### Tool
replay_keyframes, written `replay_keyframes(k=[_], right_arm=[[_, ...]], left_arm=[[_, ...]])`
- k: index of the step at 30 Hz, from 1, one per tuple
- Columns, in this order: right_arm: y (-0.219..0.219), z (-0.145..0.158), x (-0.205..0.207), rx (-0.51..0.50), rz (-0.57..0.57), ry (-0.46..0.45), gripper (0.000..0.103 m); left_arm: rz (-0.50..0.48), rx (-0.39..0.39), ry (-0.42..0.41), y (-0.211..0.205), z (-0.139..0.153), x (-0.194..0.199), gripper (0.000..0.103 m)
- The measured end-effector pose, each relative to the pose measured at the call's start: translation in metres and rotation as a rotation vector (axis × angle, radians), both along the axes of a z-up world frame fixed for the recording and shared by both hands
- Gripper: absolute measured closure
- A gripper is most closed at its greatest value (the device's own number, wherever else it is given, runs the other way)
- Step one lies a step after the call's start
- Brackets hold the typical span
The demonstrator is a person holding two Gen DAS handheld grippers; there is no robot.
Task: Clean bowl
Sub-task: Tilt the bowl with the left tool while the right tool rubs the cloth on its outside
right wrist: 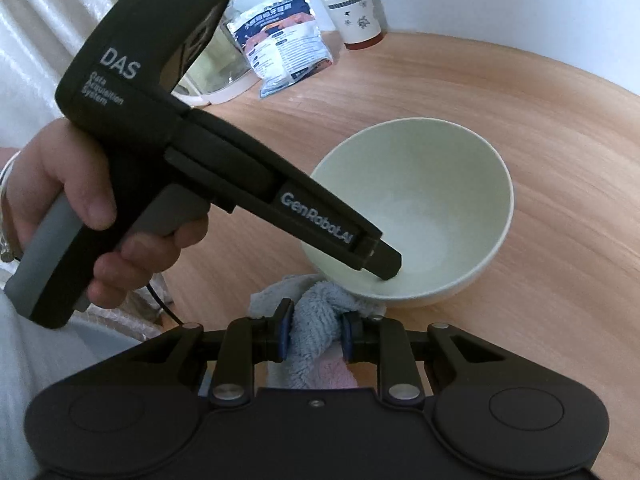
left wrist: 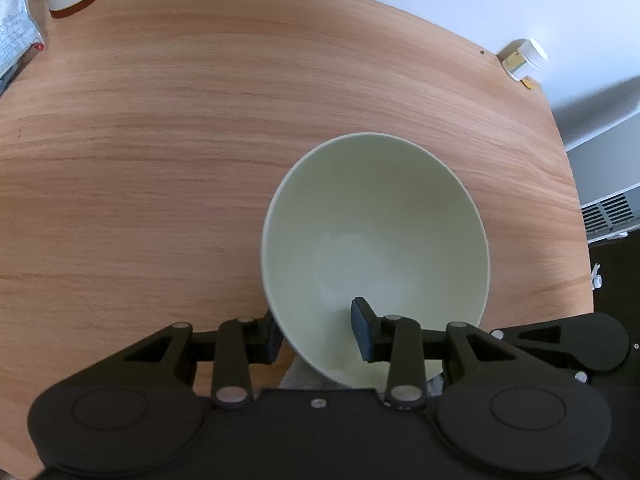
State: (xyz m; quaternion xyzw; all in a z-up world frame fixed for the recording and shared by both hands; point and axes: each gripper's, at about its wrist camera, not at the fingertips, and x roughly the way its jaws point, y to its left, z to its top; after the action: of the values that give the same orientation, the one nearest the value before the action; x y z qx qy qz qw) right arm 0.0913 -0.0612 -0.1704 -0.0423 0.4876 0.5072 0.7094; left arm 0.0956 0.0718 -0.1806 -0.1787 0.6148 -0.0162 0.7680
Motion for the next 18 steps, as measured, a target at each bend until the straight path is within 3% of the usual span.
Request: replay_keyframes(k=[12,18], right_arm=[[-0.045,0.002,0.017,0.026,-0.123,0.039,0.078],[-0.083,-0.005,0.046,0.063,-0.293,0.133,0.078]], left_arm=[[-0.036,0.001,0.0,0.001,-0.001,0.003,0.068],[-0.077,0.027,-0.004,-0.006,0.0,0.004,0.068]])
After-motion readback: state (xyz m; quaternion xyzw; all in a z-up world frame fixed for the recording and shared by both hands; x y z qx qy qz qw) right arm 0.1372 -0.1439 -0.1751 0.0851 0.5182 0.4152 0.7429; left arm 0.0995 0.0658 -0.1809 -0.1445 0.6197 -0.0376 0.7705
